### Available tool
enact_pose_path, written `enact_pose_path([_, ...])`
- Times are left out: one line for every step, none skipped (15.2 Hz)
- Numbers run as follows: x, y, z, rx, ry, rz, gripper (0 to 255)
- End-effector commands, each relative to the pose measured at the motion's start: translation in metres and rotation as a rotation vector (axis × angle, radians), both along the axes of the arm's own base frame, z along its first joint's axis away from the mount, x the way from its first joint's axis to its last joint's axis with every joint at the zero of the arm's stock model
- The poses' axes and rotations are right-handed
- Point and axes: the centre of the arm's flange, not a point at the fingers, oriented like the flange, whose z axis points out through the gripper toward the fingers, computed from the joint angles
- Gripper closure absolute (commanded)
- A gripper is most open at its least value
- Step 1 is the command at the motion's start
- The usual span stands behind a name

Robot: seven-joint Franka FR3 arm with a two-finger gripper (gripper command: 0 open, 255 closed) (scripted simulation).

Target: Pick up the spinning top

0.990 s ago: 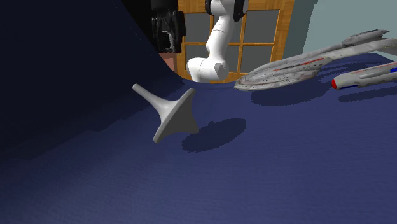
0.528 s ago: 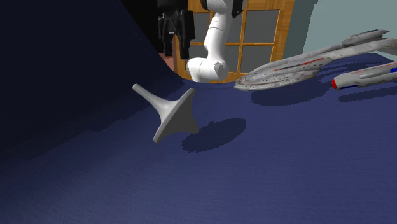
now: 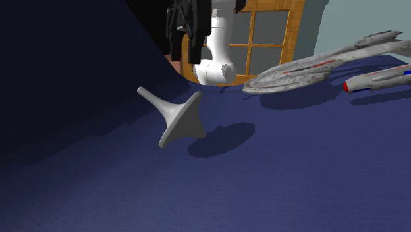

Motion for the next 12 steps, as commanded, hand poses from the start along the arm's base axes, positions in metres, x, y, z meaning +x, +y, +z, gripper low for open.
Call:
enact_pose_path([0.015,0.021,0.002,0.0,-0.016,-0.031,0])
enact_pose_path([0.022,0.032,0.002,-0.001,-0.024,-0.044,0])
enact_pose_path([0.03,0.042,0.003,-0.002,-0.032,-0.057,0])
enact_pose_path([0.038,0.052,0.004,-0.003,-0.039,-0.07,0])
enact_pose_path([0.046,0.062,0.004,-0.004,-0.047,-0.083,0])
enact_pose_path([0.054,0.072,0.005,-0.005,-0.055,-0.095,0])
enact_pose_path([0.062,0.082,0.006,-0.006,-0.063,-0.108,0])
enact_pose_path([0.07,0.092,0.007,-0.007,-0.07,-0.121,0])
enact_pose_path([0.078,0.101,0.007,-0.008,-0.078,-0.134,0])
enact_pose_path([0.087,0.111,0.008,-0.009,-0.086,-0.147,0])
enact_pose_path([0.095,0.12,0.009,-0.01,-0.093,-0.16,0])
enact_pose_path([0.104,0.13,0.01,-0.012,-0.101,-0.173,0])
